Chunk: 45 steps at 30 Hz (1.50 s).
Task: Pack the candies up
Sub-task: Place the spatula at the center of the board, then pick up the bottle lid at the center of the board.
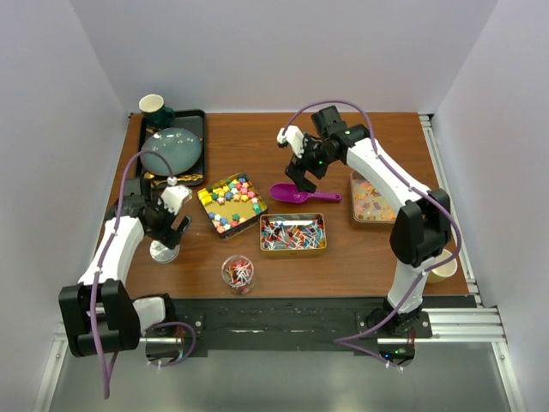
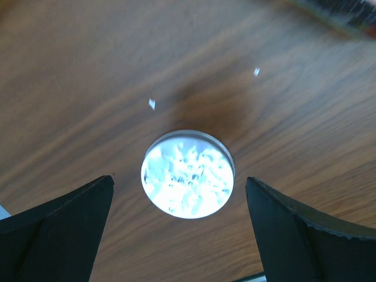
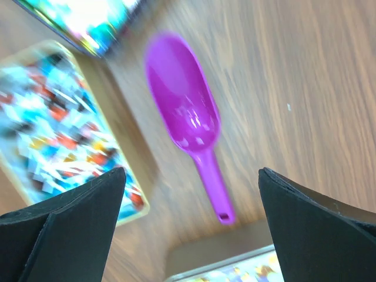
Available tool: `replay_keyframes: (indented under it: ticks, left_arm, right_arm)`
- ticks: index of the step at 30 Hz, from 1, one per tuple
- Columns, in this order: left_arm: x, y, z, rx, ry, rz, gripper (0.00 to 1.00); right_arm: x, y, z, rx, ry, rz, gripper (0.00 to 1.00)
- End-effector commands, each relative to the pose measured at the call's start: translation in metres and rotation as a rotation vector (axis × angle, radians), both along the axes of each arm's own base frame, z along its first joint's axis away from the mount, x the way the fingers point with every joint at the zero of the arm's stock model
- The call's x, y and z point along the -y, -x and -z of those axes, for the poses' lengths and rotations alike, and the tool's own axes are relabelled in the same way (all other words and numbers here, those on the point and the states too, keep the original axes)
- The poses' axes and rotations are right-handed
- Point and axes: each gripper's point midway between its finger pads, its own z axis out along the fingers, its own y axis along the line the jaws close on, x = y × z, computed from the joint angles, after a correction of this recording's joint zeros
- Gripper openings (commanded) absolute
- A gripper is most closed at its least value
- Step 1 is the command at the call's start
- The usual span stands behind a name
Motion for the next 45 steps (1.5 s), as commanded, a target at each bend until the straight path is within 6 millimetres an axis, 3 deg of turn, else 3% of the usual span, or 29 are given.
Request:
replay_keyframes:
  ticks: [1, 8, 18, 25, 34, 39, 45]
  left_arm:
    - [-0.024, 0.013, 0.015, -0.058, -0.096, 0.017, 1.0]
    - [-0.035, 0.018, 0.032, -0.159, -0.019, -0.022, 1.0]
    - [-0.013, 0.018, 0.038, -0.196, 0.132, 0.001, 1.0]
    - [-0.021, 0.024, 0.053, -0.225, 0.089, -0.037, 1.0]
    - [-0.022, 0.018, 0.058, -0.197, 0.086, -0.057, 1.0]
    - [-0.034, 0.006, 0.052, -0.14, 0.026, -0.081, 1.0]
    - [-0.029, 0.012, 0.062, -0.218, 0.054, -0.062, 1.0]
  right_arm:
    - [-0.027, 0.012, -0.02, -0.074, -0.177, 0.007, 0.99]
    - [-0.028, 0.017, -0.015, -0.095, -0.161, -0.049, 0.99]
    - [-0.029, 0.021, -0.008, -0.141, -0.147, -0.087, 0.99]
    - [-0.029, 0.021, -0.003, -0.155, -0.129, -0.104, 0.99]
    - [-0.03, 0.018, -0.002, -0.147, -0.131, -0.101, 0.99]
    - [-0.028, 0.02, 0.001, -0.154, -0.124, -0.101, 0.99]
    - [-0.028, 0.02, 0.002, -0.156, -0.117, -0.109, 0.99]
